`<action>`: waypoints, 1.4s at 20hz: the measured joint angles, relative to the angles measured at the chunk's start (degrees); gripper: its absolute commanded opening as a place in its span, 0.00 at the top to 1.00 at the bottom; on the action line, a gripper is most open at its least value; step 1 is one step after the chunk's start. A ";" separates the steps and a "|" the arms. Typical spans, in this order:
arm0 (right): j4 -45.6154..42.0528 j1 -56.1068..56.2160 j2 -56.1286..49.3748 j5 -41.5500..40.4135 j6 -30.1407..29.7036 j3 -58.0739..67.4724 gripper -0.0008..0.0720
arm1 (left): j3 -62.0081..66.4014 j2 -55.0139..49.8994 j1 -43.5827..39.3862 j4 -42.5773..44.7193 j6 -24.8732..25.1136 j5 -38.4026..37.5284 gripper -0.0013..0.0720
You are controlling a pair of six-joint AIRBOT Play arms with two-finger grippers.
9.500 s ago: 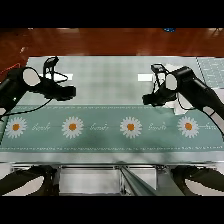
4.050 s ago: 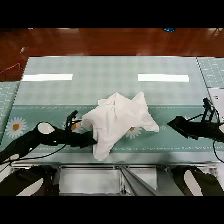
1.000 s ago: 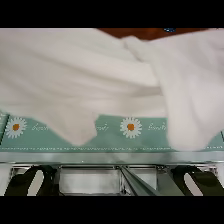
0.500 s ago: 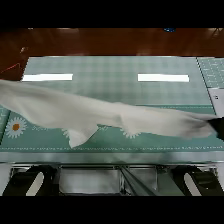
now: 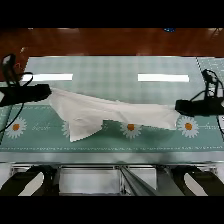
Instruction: Fold the shirts.
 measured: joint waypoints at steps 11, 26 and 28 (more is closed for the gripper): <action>2.91 -2.40 -28.89 -6.01 3.54 27.19 0.45 | 19.32 -25.94 1.60 -4.09 0.15 0.76 0.29; 13.11 -28.65 -13.38 1.42 -8.79 1.51 0.45 | -2.62 -16.98 25.29 -24.57 20.55 -23.26 0.29; 16.39 -29.27 -12.81 1.09 -11.52 -0.66 0.45 | -6.23 -16.87 25.51 -28.20 23.17 -23.32 0.29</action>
